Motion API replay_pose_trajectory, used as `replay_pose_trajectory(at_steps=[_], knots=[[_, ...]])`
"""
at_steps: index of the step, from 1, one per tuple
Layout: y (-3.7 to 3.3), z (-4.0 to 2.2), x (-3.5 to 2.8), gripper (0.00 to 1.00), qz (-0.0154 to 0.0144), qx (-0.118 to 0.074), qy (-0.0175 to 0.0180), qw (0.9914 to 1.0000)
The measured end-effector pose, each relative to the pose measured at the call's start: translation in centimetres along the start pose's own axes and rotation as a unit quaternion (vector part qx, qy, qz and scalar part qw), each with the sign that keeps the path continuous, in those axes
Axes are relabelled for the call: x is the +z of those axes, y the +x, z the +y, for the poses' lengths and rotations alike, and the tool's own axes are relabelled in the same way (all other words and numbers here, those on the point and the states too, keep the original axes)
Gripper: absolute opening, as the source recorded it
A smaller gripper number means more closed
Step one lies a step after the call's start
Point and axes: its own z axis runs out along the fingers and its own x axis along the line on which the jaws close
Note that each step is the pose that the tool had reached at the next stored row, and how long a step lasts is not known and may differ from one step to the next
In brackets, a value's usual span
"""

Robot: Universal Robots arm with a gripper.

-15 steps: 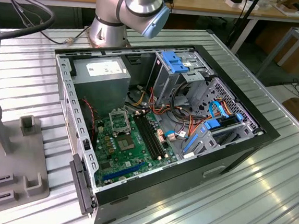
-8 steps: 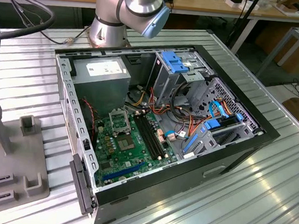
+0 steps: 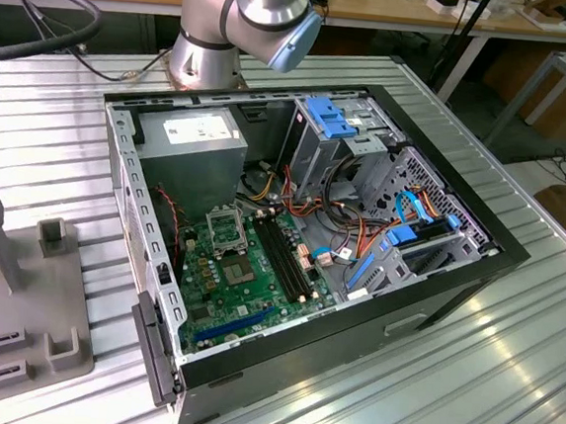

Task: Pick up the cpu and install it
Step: 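Pick up the cpu and move it towards the insertion slot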

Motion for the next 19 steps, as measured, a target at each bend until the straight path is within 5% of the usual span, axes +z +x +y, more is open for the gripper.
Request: replay_pose_trajectory(at_steps=[19], knots=[[0.06, 0.0, -1.69, 0.47, -0.0001, 0.0, -0.0004, 1.0]])
